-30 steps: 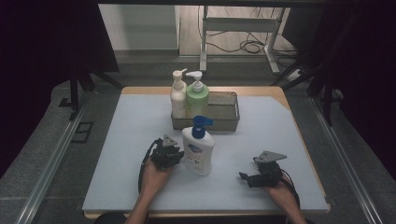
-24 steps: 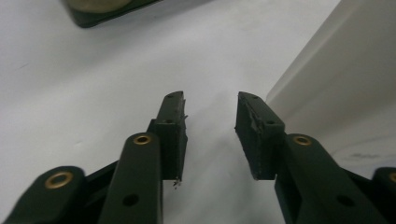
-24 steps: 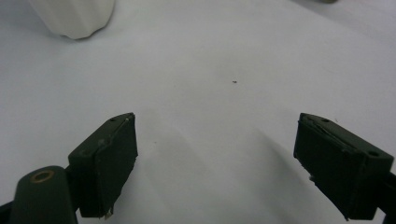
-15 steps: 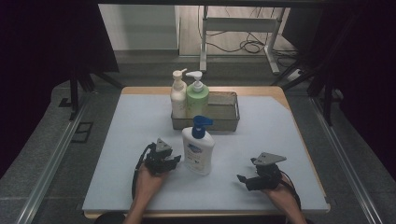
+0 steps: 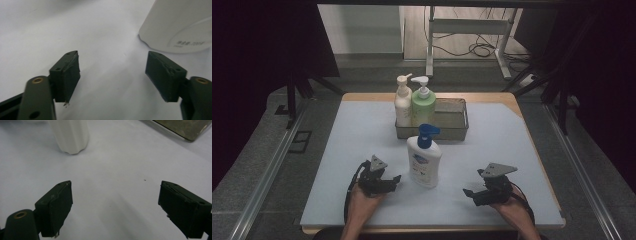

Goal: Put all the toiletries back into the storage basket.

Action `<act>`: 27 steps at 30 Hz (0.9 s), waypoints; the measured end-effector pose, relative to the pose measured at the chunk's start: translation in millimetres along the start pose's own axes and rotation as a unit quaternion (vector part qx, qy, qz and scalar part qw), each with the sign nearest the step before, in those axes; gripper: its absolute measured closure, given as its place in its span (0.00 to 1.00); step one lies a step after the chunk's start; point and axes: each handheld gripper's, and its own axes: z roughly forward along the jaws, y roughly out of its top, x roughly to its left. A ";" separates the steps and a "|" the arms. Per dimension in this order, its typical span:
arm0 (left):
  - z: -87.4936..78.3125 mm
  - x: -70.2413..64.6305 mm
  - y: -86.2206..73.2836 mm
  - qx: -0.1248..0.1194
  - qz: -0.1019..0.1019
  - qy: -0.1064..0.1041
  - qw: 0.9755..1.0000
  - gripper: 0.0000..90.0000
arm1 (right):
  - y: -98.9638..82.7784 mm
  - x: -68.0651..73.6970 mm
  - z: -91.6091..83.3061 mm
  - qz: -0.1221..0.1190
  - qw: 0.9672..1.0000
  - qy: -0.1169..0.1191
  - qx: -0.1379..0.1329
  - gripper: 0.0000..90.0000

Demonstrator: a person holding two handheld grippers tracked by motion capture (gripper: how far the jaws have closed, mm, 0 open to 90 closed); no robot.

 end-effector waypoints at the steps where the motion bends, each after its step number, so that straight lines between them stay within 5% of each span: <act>1: -1.3 0.0 -1.4 0.000 -0.002 0.000 1.000 0.25 | 1.1 0.8 -0.3 -0.002 1.000 0.003 0.000 0.13; 7: -7.3 -4.2 -8.6 0.006 0.006 0.005 1.000 0.15 | 9.3 7.3 -0.4 -0.012 1.000 0.023 -0.009 0.09; 15: 0.8 -7.5 -13.3 0.031 0.014 0.008 0.999 0.14 | 24.4 13.8 -0.9 -0.024 0.998 0.045 -0.025 0.08; 27: 2.0 -9.3 -15.3 0.025 0.017 0.013 0.999 0.13 | 45.5 16.0 0.6 -0.030 0.997 0.059 -0.048 0.07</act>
